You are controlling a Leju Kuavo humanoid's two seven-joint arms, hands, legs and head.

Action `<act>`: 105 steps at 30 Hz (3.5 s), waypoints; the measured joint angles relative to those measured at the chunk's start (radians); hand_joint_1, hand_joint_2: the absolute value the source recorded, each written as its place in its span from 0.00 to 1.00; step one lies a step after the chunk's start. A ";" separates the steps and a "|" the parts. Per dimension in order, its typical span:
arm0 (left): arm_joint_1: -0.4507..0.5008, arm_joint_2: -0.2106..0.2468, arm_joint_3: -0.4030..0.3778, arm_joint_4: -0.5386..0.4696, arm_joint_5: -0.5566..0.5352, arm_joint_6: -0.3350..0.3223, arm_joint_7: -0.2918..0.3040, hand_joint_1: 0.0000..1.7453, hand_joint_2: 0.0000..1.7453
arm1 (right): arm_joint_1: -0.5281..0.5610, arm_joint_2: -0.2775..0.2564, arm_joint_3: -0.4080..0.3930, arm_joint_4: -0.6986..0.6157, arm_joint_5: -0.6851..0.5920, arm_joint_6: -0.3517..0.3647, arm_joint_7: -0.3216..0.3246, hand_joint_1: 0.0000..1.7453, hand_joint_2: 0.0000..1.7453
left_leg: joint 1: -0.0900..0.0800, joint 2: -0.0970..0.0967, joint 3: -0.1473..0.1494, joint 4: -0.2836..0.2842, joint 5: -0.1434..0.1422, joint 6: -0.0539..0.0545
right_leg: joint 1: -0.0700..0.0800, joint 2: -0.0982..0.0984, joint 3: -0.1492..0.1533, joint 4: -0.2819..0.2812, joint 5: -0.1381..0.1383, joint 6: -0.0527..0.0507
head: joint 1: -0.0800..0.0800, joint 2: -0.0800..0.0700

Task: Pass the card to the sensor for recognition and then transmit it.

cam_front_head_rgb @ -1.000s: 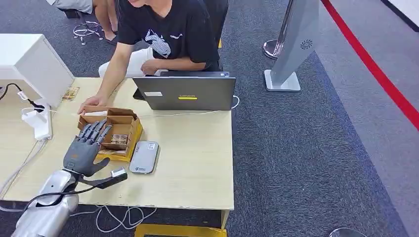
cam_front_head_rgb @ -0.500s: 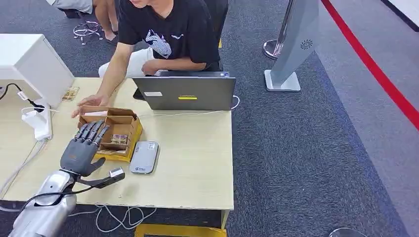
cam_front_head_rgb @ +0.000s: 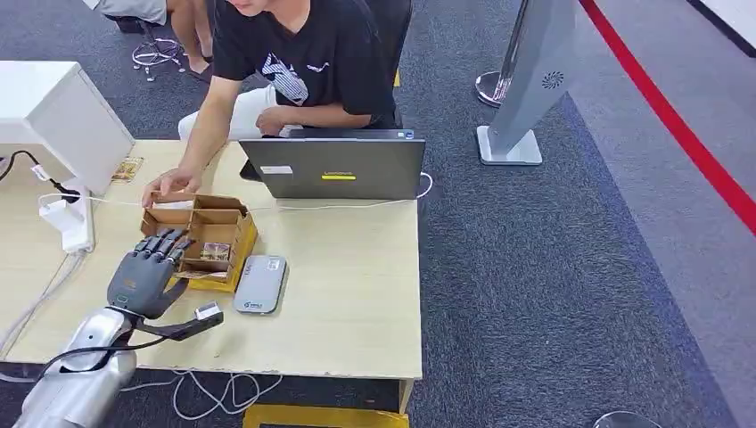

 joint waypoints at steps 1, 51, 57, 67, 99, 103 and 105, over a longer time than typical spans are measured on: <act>-0.002 0.000 0.000 0.001 0.003 -0.002 -0.005 1.00 1.00 | 0.000 0.000 0.000 0.000 0.000 0.000 0.000 0.00 1.00 | 0.000 0.000 0.000 0.000 0.000 0.000 | 0.000 0.000 0.000 0.000 0.000 0.000 | 0.000 0.000; -0.249 -0.048 0.000 -0.332 0.158 -0.224 0.002 1.00 1.00 | -0.015 0.007 0.000 0.002 0.010 0.039 0.029 0.00 1.00 | 0.000 0.002 -0.001 0.000 0.002 -0.002 | 0.000 0.002 -0.003 0.000 0.003 -0.002 | 0.000 0.000; -0.266 -0.057 0.000 -0.337 0.150 -0.241 0.011 1.00 1.00 | -0.017 0.008 0.000 0.002 0.010 0.048 0.034 0.00 1.00 | 0.000 0.002 -0.001 0.000 0.002 -0.002 | 0.000 0.002 -0.003 0.000 0.003 -0.002 | 0.000 0.000; -0.269 -0.060 0.000 -0.337 0.151 -0.235 0.003 1.00 1.00 | -0.018 0.011 0.000 0.003 0.010 0.050 0.035 0.00 1.00 | 0.000 0.002 -0.002 0.000 0.002 -0.002 | 0.000 0.002 -0.003 0.000 0.002 -0.002 | 0.000 0.000; 0.011 -0.185 0.194 -0.529 0.527 -0.132 -0.163 0.00 1.00 | -0.015 0.013 0.000 0.016 0.011 0.064 0.013 0.00 1.00 | 0.000 0.005 -0.001 0.000 -0.001 -0.004 | 0.000 0.004 -0.003 0.000 0.001 -0.002 | 0.000 0.000; 0.108 -0.251 0.317 -0.567 0.632 -0.217 -0.224 0.00 1.00 | -0.012 0.013 0.000 0.020 -0.007 0.081 0.012 0.00 1.00 | 0.001 0.004 -0.003 0.000 -0.001 -0.004 | 0.000 0.000 -0.004 0.000 0.000 -0.003 | 0.000 0.000; 0.146 -0.282 0.384 -0.566 0.798 -0.374 -0.222 0.00 1.00 | -0.011 0.013 -0.002 0.026 -0.041 0.103 0.026 0.00 1.00 | 0.000 0.003 -0.002 -0.001 -0.001 -0.004 | 0.000 0.000 -0.002 0.000 0.000 -0.003 | 0.000 0.000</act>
